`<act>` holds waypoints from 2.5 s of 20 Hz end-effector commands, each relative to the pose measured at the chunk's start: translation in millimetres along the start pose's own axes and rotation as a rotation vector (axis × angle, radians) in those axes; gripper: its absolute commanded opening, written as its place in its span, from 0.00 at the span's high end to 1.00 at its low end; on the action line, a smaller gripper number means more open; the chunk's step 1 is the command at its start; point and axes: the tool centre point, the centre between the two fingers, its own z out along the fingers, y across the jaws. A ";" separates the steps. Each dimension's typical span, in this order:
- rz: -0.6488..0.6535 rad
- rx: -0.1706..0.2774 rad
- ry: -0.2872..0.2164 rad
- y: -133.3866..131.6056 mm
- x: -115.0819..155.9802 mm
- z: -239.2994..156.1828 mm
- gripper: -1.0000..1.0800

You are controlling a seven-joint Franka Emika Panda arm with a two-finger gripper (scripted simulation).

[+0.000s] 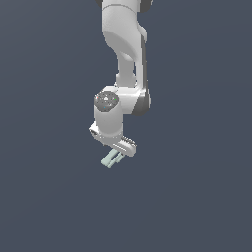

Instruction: Pick up the object and move it to a goal position.

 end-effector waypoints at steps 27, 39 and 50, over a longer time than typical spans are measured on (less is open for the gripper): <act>0.155 0.008 0.016 1.7 11.4 72.4 0.04; 0.155 0.008 0.016 1.5 12.6 75.5 1.00; 0.154 0.008 0.016 12.0 7.4 69.8 1.00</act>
